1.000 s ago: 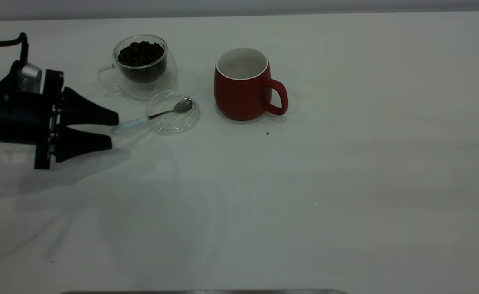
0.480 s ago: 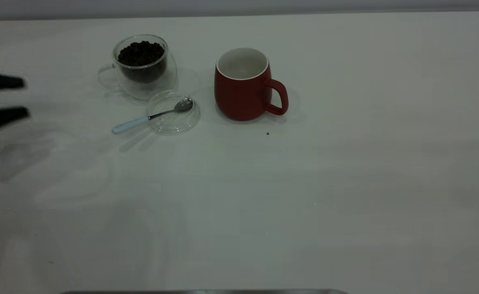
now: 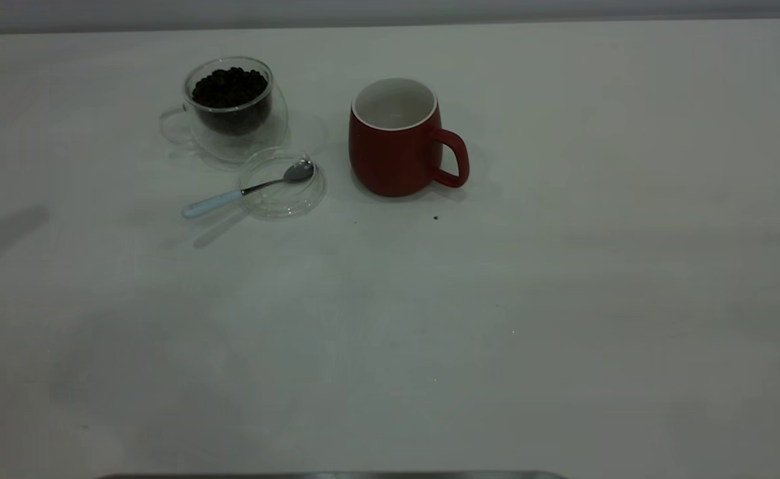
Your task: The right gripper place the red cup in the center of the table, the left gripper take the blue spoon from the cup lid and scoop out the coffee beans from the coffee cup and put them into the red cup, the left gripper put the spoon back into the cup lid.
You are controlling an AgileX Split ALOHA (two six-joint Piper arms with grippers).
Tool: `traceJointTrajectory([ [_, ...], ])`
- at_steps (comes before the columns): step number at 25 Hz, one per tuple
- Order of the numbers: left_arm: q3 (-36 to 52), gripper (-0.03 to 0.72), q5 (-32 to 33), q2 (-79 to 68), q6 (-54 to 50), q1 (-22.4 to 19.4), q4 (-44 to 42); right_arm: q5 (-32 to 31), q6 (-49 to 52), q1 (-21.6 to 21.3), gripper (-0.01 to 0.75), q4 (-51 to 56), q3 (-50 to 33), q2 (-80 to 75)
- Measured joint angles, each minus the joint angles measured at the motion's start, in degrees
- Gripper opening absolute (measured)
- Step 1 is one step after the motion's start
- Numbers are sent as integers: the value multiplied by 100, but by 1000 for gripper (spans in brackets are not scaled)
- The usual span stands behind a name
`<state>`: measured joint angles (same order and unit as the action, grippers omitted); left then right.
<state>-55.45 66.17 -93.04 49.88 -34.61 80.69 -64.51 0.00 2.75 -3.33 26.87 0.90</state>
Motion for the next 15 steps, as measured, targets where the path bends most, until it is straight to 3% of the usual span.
traceJointTrajectory([
  [3, 8, 362, 52, 1149, -32, 149, -189, 0, 0, 0, 412, 0, 0, 0],
  [7, 13, 277, 52, 2419, -118, 823, -1134, 0, 0, 0, 412, 0, 0, 0],
  [11, 33, 222, 52, 3513, -667, 1350, -2697, 0, 0, 0, 412, 0, 0, 0],
  [15, 63, 217, 29, 4511, -2015, 1416, -4799, 0, 0, 0, 412, 0, 0, 0],
])
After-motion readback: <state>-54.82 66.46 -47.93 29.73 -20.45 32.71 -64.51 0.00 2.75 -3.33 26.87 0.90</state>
